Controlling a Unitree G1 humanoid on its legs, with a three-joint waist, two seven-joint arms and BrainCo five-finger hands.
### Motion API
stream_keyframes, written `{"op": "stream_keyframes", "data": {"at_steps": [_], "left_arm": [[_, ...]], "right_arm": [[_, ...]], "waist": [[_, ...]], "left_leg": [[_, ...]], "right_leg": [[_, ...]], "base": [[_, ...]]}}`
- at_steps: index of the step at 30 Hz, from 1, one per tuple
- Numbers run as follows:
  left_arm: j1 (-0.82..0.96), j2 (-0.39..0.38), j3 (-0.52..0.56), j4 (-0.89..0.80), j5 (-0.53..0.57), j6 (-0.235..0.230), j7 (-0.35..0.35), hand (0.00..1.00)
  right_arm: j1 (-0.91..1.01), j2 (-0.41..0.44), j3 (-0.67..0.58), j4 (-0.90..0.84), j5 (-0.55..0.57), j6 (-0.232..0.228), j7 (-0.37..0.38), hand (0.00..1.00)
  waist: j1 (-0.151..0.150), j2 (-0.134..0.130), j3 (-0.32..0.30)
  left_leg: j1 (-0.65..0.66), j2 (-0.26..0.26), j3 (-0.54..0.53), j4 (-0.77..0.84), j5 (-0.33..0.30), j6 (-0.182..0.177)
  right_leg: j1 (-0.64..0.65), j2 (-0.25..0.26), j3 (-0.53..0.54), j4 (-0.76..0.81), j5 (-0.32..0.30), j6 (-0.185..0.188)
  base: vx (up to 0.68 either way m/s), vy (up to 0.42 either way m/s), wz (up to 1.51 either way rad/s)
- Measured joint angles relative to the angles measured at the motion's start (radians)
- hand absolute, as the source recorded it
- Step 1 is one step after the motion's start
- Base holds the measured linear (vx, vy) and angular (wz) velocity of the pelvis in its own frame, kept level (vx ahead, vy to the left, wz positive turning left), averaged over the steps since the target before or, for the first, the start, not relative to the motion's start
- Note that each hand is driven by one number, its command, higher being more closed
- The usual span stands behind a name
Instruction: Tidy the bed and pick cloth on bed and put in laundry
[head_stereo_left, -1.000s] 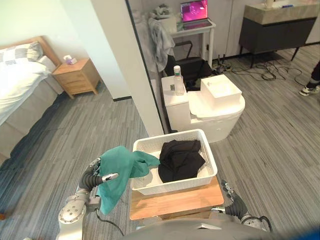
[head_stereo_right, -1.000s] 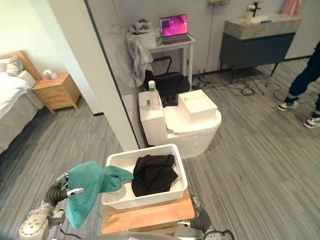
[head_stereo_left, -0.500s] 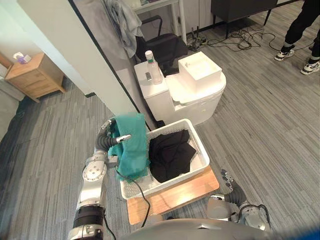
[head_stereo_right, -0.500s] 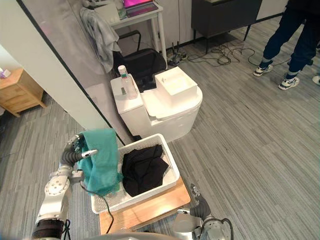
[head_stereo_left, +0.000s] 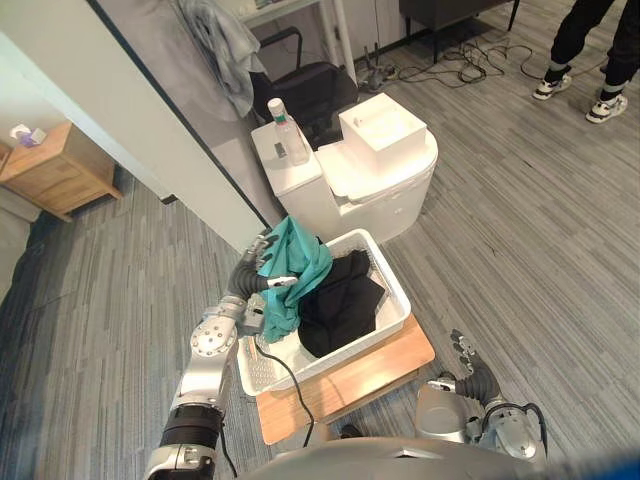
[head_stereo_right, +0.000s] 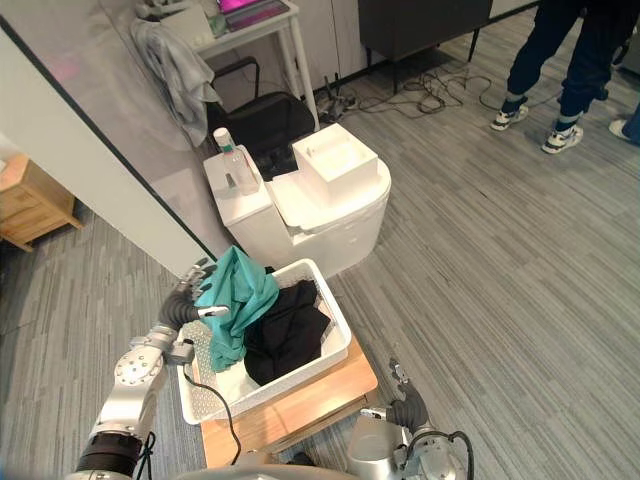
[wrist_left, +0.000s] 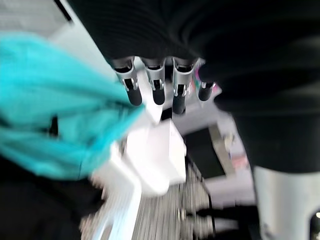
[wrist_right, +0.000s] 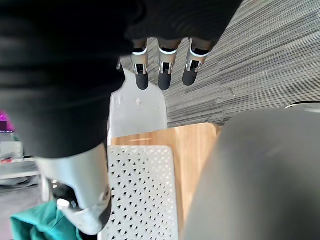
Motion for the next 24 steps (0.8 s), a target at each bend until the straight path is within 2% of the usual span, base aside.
{"op": "stream_keyframes", "data": {"at_steps": [2, 6, 10, 13, 17, 19, 21, 24], "left_arm": [[0.005, -0.002, -0.047, 0.0, 0.003, -0.01, -0.042, 0.0], [0.006, -0.006, -0.137, -0.006, -0.003, -0.008, -0.139, 0.0], [0.037, -0.007, -0.171, -0.12, -0.029, -0.012, -0.147, 0.0], [0.067, -0.005, -0.151, -0.209, -0.135, -0.012, -0.1, 0.0], [0.128, -0.005, -0.028, -0.32, -0.225, -0.011, 0.016, 0.0], [0.169, -0.006, 0.088, -0.364, -0.292, -0.009, 0.099, 0.0], [0.216, -0.006, 0.179, -0.379, -0.32, -0.009, 0.152, 0.0], [0.298, -0.009, 0.3, -0.389, -0.33, -0.01, 0.251, 0.0]], "right_arm": [[0.0, -0.004, -0.002, -0.007, 0.0, -0.005, -0.007, 0.0], [-0.003, -0.01, -0.001, -0.028, 0.0, -0.012, -0.026, 0.0], [-0.003, -0.01, 0.001, -0.028, -0.001, -0.026, -0.035, 0.0], [-0.001, -0.009, 0.004, -0.028, -0.01, -0.033, -0.05, 0.0], [0.022, -0.007, 0.008, -0.024, -0.036, -0.033, -0.069, 0.0], [0.063, -0.006, 0.007, -0.018, -0.062, -0.031, -0.08, 0.0], [0.085, -0.002, 0.005, 0.005, -0.062, -0.024, -0.084, 0.0], [0.089, 0.013, -0.002, 0.057, -0.062, -0.006, -0.093, 0.0]], "waist": [[-0.001, 0.005, 0.005], [-0.003, -0.001, 0.025], [-0.001, -0.001, 0.029], [0.003, 0.005, 0.033], [0.007, 0.004, 0.032], [0.03, -0.004, 0.029], [0.05, -0.005, 0.012], [0.073, -0.02, -0.021]], "left_leg": [[-0.008, -0.001, 0.004, -0.001, 0.008, 0.012], [-0.011, -0.007, 0.005, -0.019, 0.013, 0.018], [-0.026, -0.02, 0.006, -0.029, 0.022, 0.025], [-0.024, -0.025, 0.001, -0.034, 0.026, 0.029], [0.0, -0.027, -0.04, -0.047, 0.031, 0.031], [0.014, -0.03, -0.082, -0.048, 0.032, 0.031], [0.023, -0.03, -0.11, -0.048, 0.033, 0.032], [0.038, -0.026, -0.15, -0.043, 0.033, 0.032]], "right_leg": [[-0.011, 0.0, 0.001, 0.001, 0.006, 0.008], [-0.017, -0.002, -0.001, 0.001, 0.006, 0.008], [-0.044, -0.01, 0.0, 0.002, 0.007, 0.01], [-0.041, -0.018, -0.006, 0.002, 0.007, 0.011], [0.015, -0.035, -0.055, 0.001, -0.004, 0.015], [0.056, -0.05, -0.097, 0.003, -0.019, 0.017], [0.087, -0.059, -0.132, 0.002, -0.026, 0.015], [0.142, -0.066, -0.181, -0.016, -0.031, 0.015]], "base": [[0.06, 0.026, -0.03], [0.07, 0.027, 0.02], [0.08, 0.04, 0.01], [0.03, 0.027, 0.07], [-0.01, -0.01, 0.32], [-0.03, -0.045, 0.49], [0.02, -0.028, 0.52], [0.04, -0.022, 0.46]]}}
